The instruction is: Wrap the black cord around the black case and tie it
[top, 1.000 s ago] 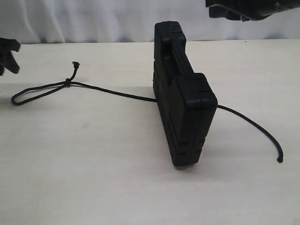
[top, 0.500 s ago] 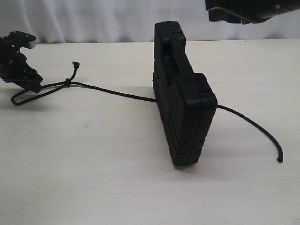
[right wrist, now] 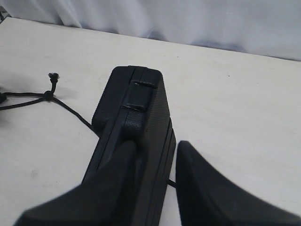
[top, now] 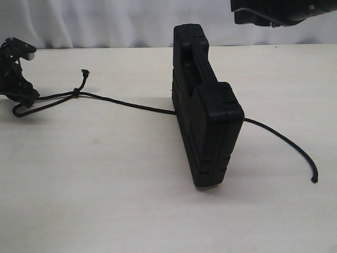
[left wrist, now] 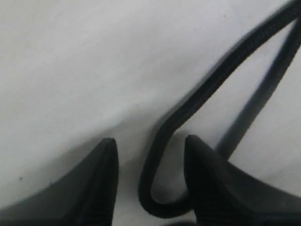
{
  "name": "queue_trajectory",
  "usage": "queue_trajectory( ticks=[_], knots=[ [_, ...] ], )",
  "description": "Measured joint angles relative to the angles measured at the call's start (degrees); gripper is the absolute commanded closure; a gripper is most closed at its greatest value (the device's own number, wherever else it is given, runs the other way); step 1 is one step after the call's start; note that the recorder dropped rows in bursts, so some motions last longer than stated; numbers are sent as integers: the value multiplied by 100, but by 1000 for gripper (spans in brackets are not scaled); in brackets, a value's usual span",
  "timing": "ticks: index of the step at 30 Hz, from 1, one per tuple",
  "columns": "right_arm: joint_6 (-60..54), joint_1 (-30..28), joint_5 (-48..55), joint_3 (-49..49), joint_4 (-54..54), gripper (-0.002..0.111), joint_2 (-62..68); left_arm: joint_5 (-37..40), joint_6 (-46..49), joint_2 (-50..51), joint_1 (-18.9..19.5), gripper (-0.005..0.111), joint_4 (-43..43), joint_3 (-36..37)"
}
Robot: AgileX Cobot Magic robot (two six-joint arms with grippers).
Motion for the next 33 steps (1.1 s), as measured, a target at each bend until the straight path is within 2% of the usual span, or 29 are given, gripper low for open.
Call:
queue_trajectory(
  ticks=[4, 6, 14, 22, 26, 33],
  knots=[
    [-10, 0, 0, 0, 0, 80, 0, 229, -181, 0, 0, 99, 0, 0],
    [-35, 0, 0, 0, 0, 80, 0, 370, -231, 0, 0, 107, 13, 0],
    [-70, 0, 0, 0, 0, 80, 0, 651, -395, 0, 0, 107, -45, 104],
    [-74, 0, 0, 0, 0, 80, 0, 1116, -249, 0, -42, 107, -1176, 117],
    [-74, 0, 0, 0, 0, 80, 0, 1189, -163, -62, -246, 107, -1292, 138],
    [-74, 0, 0, 0, 0, 80, 0, 1157, 9, -867, -669, 107, -1612, 138]
  ],
)
